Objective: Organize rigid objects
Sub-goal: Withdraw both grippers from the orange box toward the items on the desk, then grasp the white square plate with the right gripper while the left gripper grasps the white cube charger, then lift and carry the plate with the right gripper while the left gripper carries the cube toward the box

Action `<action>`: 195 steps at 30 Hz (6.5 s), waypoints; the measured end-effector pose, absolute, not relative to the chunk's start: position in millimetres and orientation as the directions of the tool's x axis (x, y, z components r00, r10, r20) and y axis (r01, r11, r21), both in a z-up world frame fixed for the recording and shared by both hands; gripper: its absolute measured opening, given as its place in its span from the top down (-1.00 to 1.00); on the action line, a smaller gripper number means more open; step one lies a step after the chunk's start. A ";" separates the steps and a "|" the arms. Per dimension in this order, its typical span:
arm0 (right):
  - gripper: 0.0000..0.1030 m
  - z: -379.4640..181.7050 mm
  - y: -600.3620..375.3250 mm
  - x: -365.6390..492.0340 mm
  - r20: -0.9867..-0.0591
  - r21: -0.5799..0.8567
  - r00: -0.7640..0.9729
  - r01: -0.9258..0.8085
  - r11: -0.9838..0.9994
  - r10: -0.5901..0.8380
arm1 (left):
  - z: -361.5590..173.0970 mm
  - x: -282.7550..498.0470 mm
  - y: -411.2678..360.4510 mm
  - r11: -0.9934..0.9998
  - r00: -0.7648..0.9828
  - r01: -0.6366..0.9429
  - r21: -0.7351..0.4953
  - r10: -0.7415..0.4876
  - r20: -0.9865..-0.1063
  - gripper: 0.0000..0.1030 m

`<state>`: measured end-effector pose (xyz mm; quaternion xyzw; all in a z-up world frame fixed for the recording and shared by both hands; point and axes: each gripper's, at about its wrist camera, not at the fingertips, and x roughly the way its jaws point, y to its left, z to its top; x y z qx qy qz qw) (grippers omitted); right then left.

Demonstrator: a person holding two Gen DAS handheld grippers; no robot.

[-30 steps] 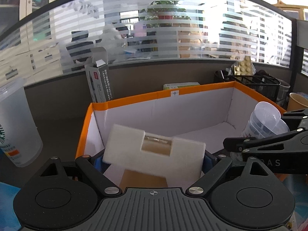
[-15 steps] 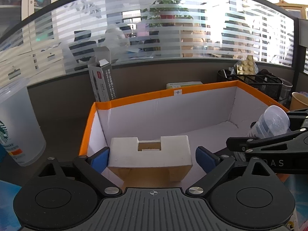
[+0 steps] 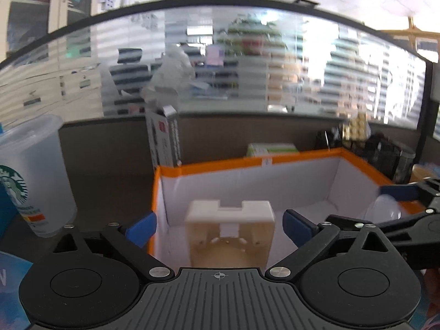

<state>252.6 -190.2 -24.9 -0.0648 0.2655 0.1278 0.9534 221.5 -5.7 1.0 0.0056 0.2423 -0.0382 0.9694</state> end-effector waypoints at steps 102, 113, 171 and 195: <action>-0.79 -99.2 -150.8 85.9 -0.652 0.001 0.532 -0.711 0.703 0.539 | -85.6 132.5 33.1 0.964 0.751 0.259 -0.059 -0.239 -0.615 -0.03; -0.78 -93.6 -152.1 58.0 -0.637 -0.038 0.582 -0.678 0.734 0.505 | -66.5 89.2 31.5 0.958 0.769 0.281 -0.058 -0.261 -0.584 -0.03; -0.78 33.2 -224.0 -2.8 -0.283 -0.138 0.852 -0.490 0.861 0.440 | 51.4 27.3 6.4 0.941 0.907 0.336 0.046 -0.310 -0.286 -0.03; -0.78 65.4 -224.6 67.2 -0.184 -0.114 0.886 -0.450 0.886 0.426 | 84.8 91.4 -7.2 0.935 0.920 0.349 0.057 -0.330 -0.211 -0.03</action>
